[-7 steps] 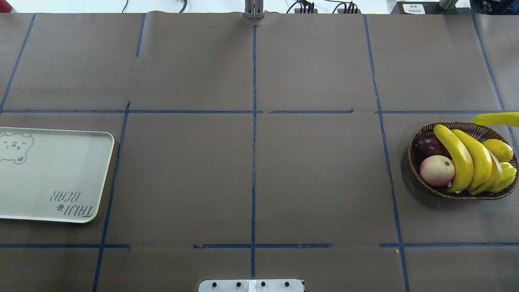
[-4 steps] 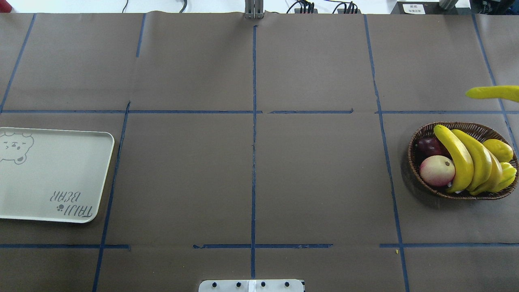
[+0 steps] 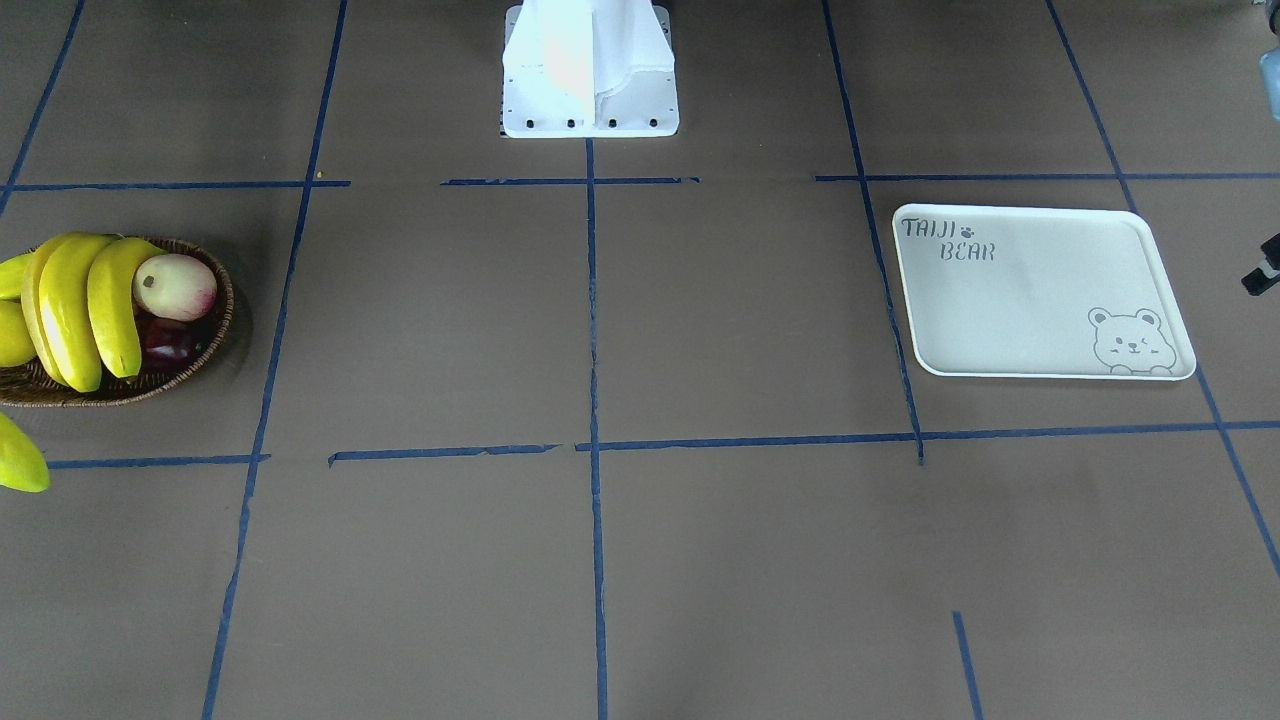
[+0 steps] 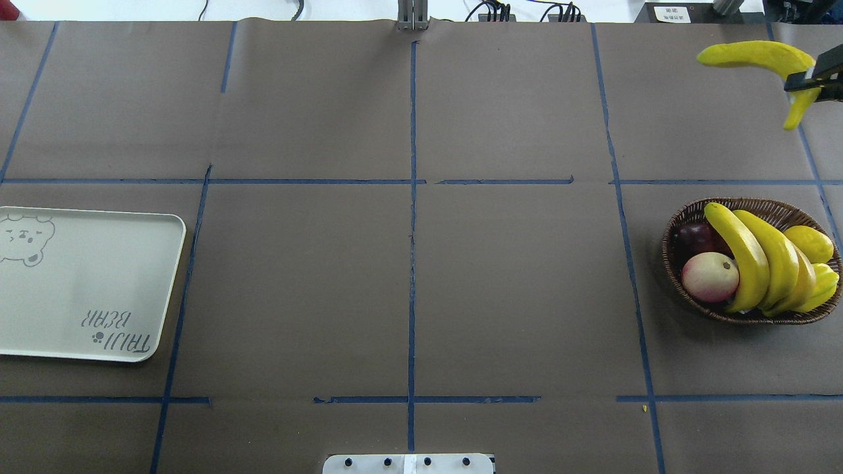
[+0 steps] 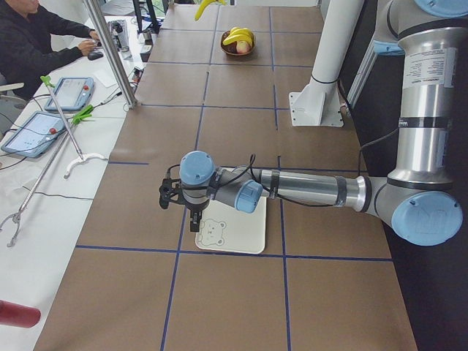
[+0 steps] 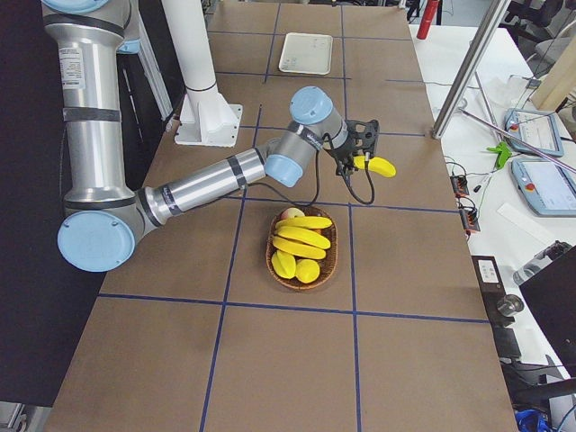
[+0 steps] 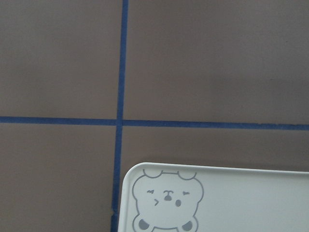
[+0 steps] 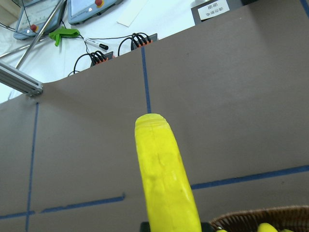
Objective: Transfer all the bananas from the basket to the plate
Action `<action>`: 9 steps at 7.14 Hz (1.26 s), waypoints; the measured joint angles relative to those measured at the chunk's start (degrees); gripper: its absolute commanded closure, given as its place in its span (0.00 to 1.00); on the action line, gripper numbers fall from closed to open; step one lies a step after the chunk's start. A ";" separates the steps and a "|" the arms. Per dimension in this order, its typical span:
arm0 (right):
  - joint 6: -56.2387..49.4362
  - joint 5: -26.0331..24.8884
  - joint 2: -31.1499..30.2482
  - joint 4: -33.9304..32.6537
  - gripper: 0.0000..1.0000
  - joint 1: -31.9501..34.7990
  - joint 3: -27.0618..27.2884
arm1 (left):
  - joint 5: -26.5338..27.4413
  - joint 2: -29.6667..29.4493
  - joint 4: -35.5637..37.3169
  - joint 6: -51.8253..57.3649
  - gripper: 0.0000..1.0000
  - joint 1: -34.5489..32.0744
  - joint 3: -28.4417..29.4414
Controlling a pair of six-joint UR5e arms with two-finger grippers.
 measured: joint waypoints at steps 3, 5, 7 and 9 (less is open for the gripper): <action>21.15 -24.55 7.87 7.79 1.00 -22.07 0.15 | 0.39 -4.52 -5.66 -9.77 0.00 5.19 0.65; 29.16 -43.38 12.67 9.12 1.00 -37.14 0.55 | 0.48 -8.56 -6.19 -15.20 0.00 7.24 0.21; 30.95 -60.21 18.22 8.80 1.00 -51.11 0.34 | 0.55 -13.69 -8.56 -27.47 0.00 10.91 -0.59; 30.81 -66.53 20.41 7.74 1.00 -56.34 0.13 | 0.93 -19.36 -13.15 -45.87 0.01 14.98 -0.99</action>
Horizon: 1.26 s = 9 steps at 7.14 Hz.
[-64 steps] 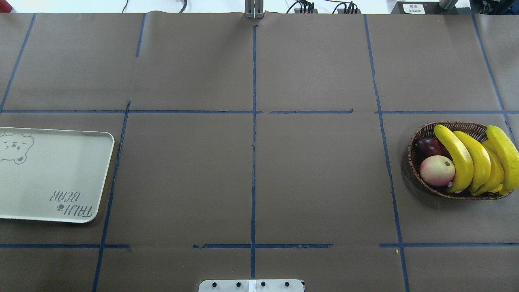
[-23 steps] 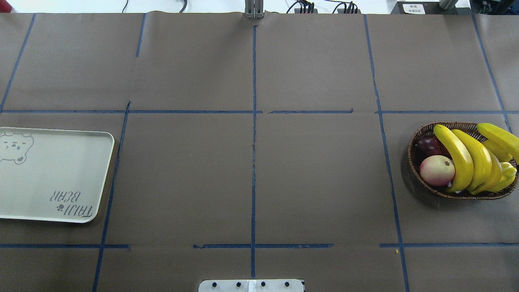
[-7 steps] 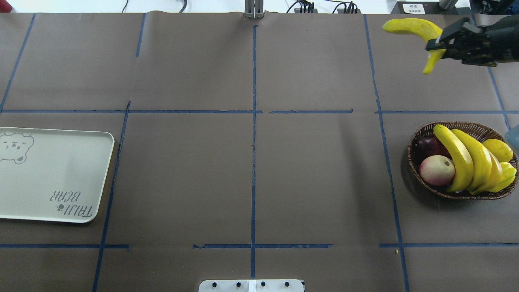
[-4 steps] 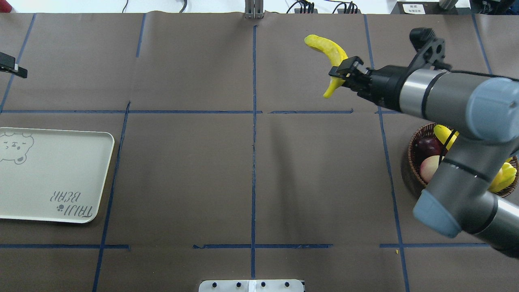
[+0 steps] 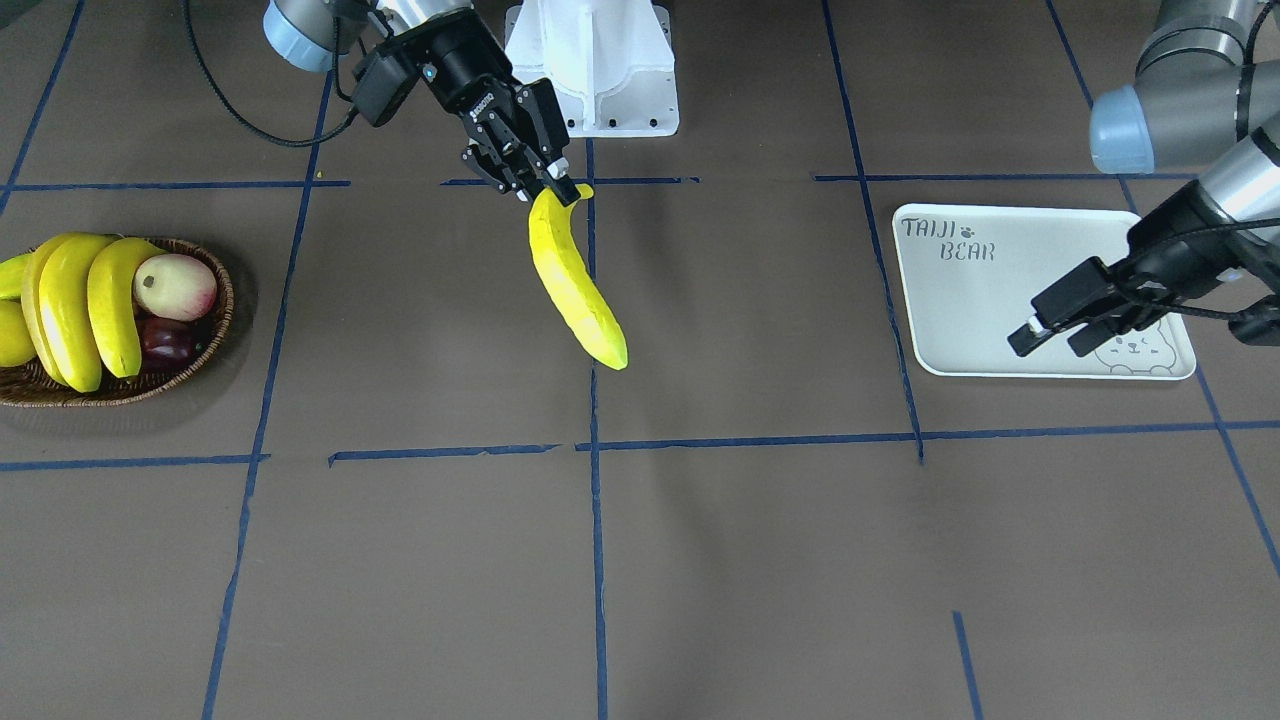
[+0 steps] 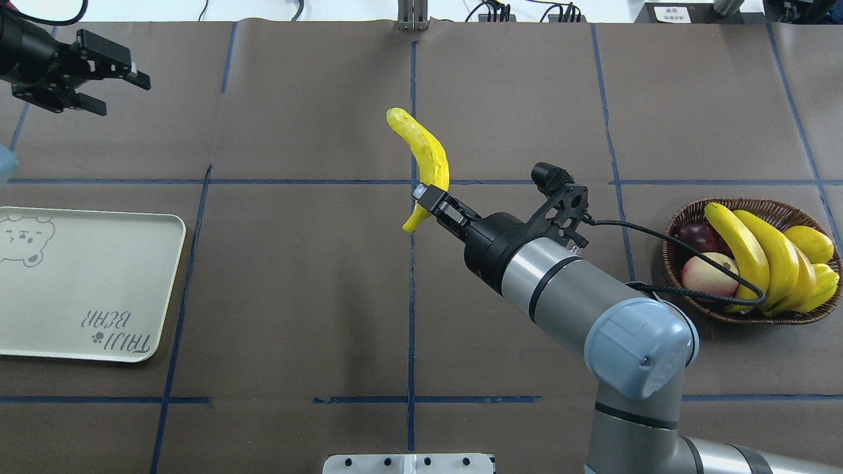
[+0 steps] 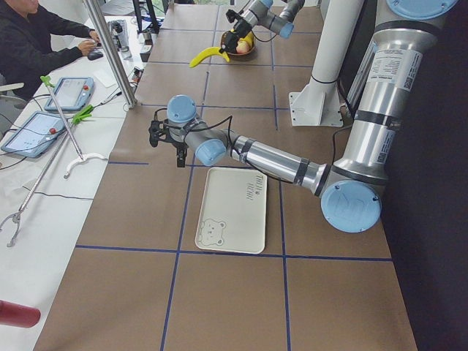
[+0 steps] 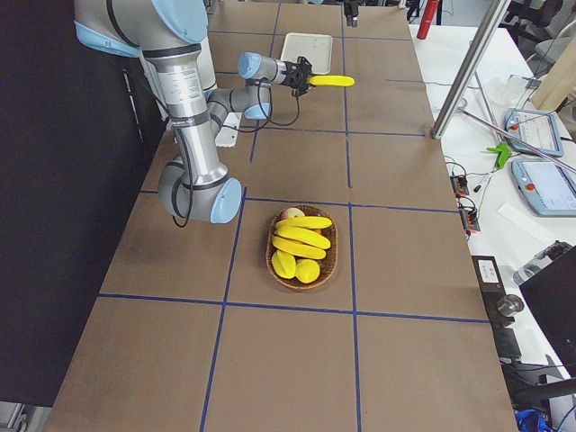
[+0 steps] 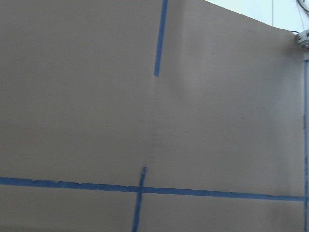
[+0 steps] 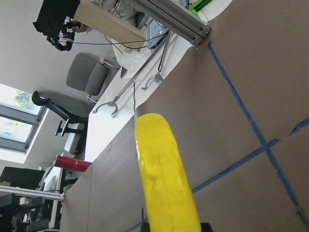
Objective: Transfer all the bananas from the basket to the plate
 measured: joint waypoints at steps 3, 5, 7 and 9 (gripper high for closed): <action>-0.21 -0.98 1.11 -2.85 1.00 -0.90 -0.08 | 7.74 -8.42 -1.37 -23.74 0.01 11.35 -2.63; -0.22 -1.01 1.20 -3.14 1.00 -1.07 -0.09 | 13.47 -13.54 -1.08 -33.14 0.01 17.20 -2.02; -0.17 -1.13 1.48 -3.17 1.00 -1.21 -0.13 | 17.52 -17.82 -1.17 -40.84 0.01 19.51 -0.11; -0.20 -1.29 1.65 -3.12 1.00 -1.29 -0.09 | 22.14 -20.55 -1.33 -44.62 0.01 23.53 1.21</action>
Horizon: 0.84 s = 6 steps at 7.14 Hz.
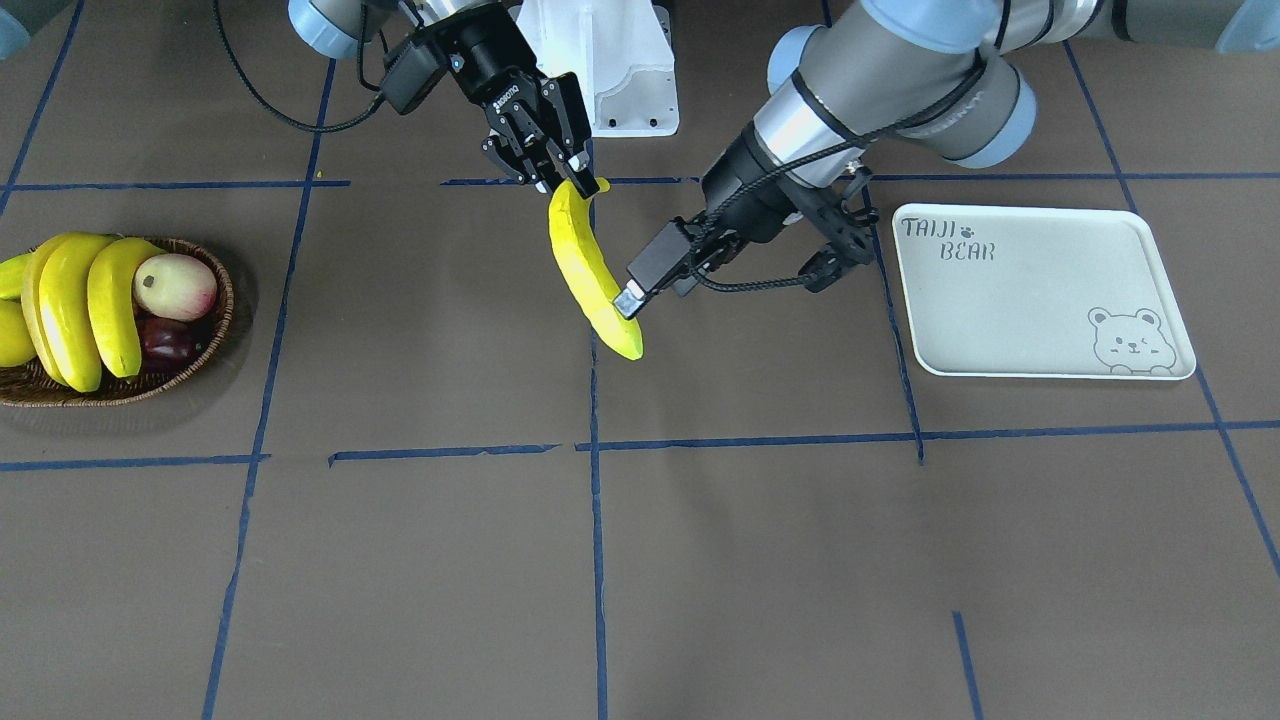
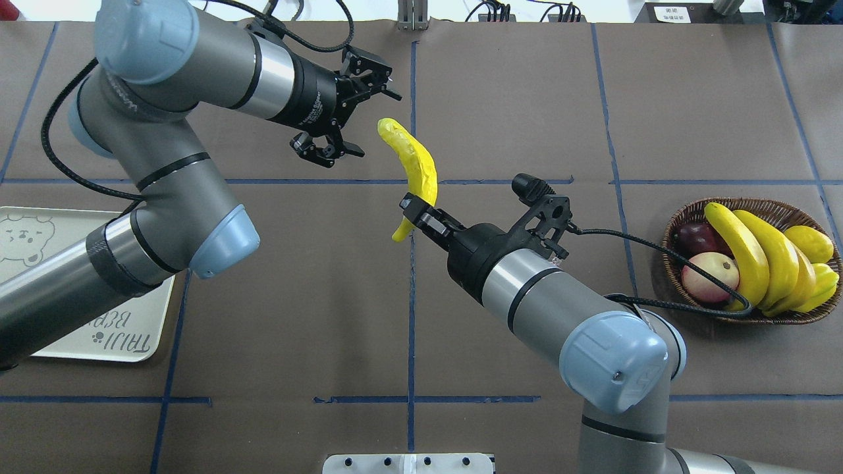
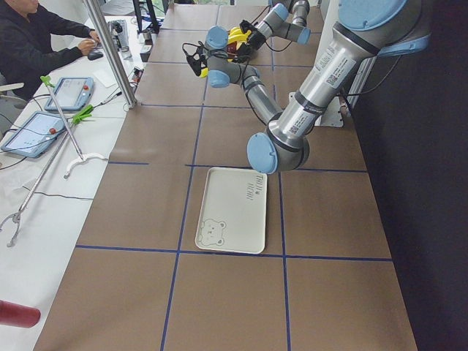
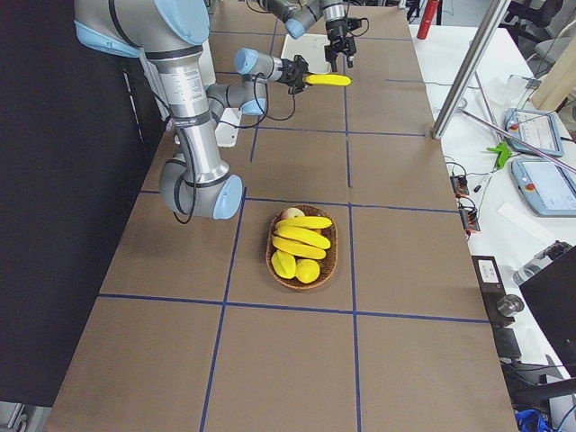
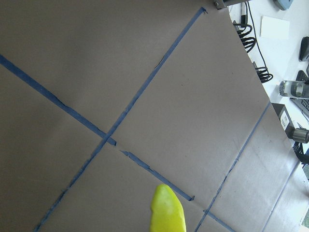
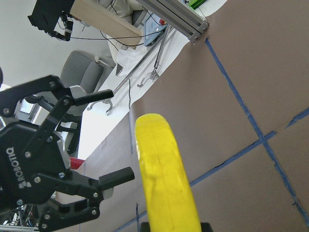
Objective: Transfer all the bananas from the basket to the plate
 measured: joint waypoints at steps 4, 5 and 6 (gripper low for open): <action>0.04 -0.29 0.24 0.03 1.00 -0.39 0.18 | 1.75 -0.49 0.08 -1.03 1.00 3.16 0.22; 0.00 -0.51 0.34 0.01 0.74 -0.60 0.17 | 1.97 -0.42 0.03 -0.90 1.00 3.33 0.20; -0.06 -0.73 0.44 -0.02 0.01 -0.79 0.21 | 2.02 -0.39 -0.02 -0.80 1.00 3.34 0.17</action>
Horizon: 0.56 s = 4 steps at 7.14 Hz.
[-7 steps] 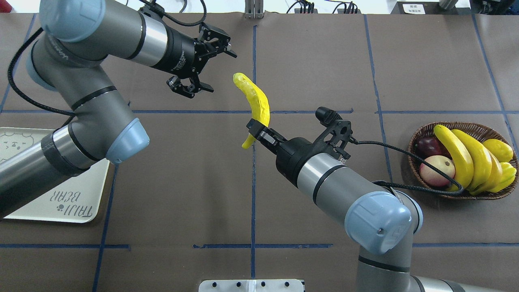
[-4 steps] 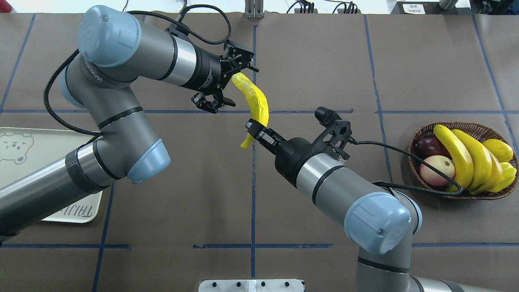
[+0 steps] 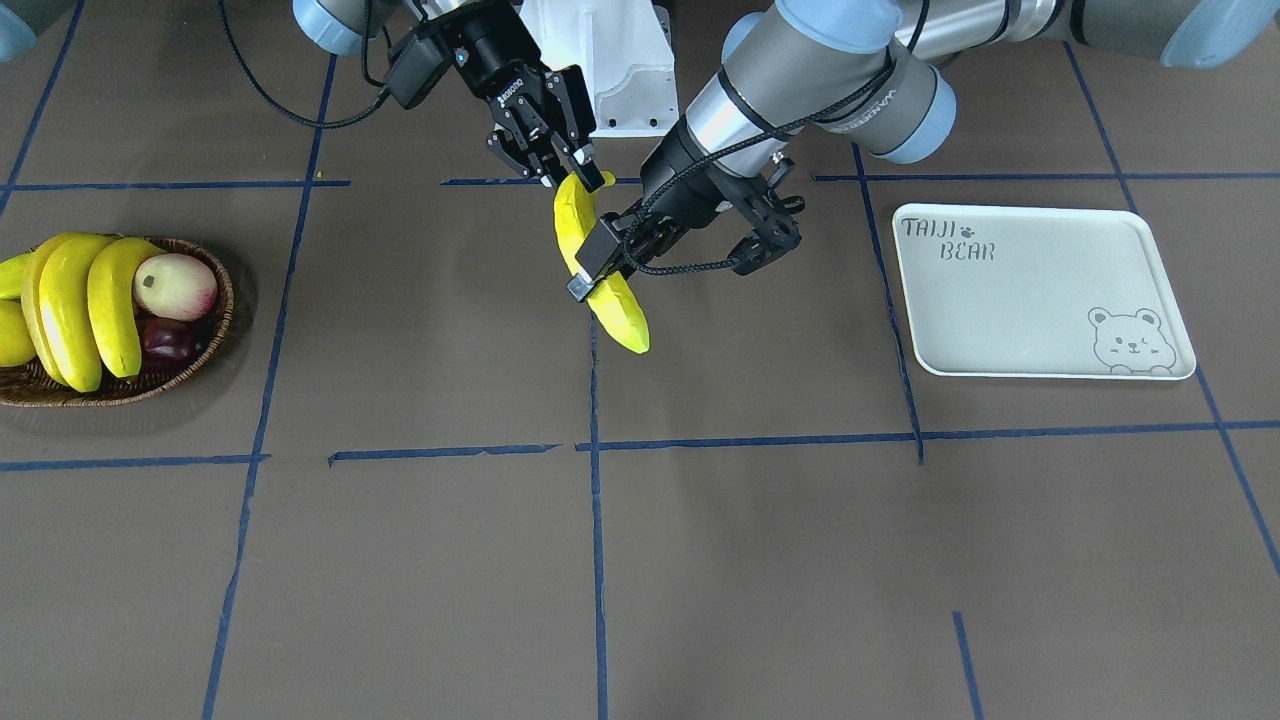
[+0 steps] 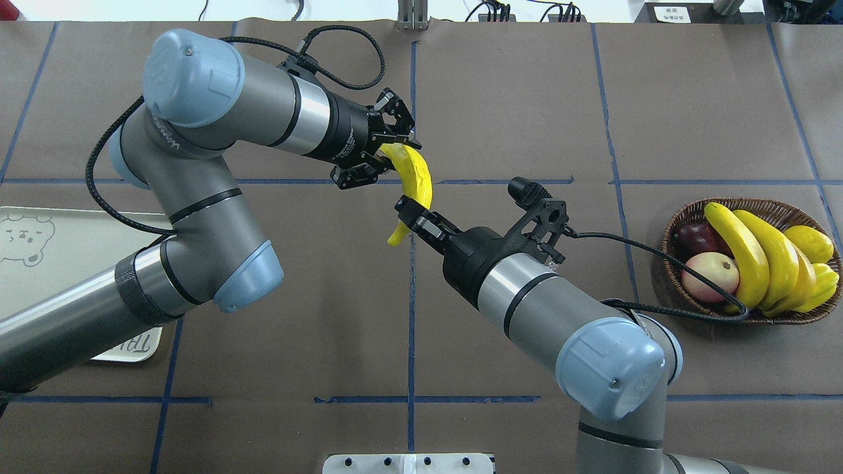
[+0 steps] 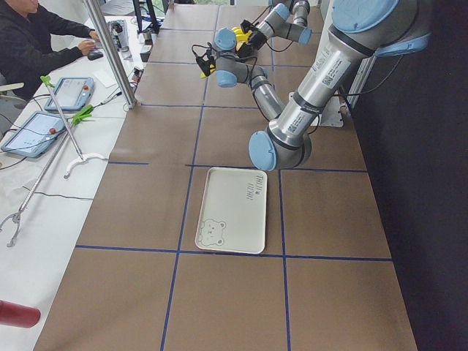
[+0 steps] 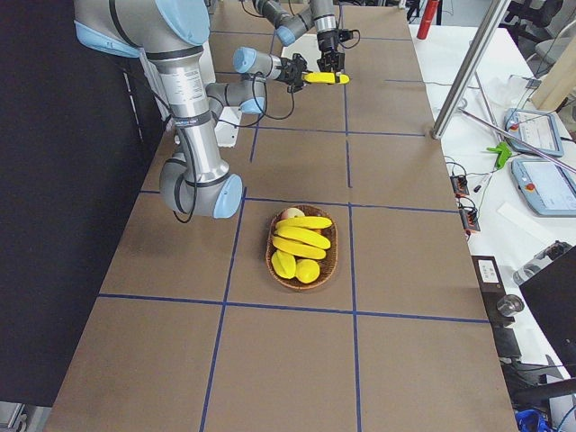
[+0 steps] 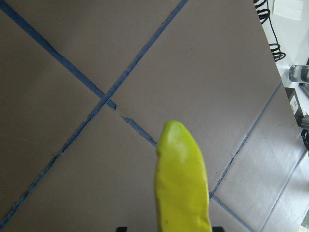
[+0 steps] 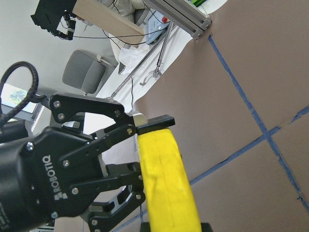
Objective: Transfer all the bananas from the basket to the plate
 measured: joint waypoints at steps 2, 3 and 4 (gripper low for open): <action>-0.10 -0.18 0.17 0.07 0.00 -0.03 0.47 | 0.05 0.20 0.07 0.13 1.00 -0.29 0.04; -0.19 -0.16 0.13 0.05 0.00 -0.01 0.65 | 0.05 0.24 0.07 0.22 1.00 -0.52 0.04; -0.23 -0.15 0.15 0.05 0.00 0.05 0.91 | 0.08 0.46 0.11 0.34 1.00 -0.94 0.12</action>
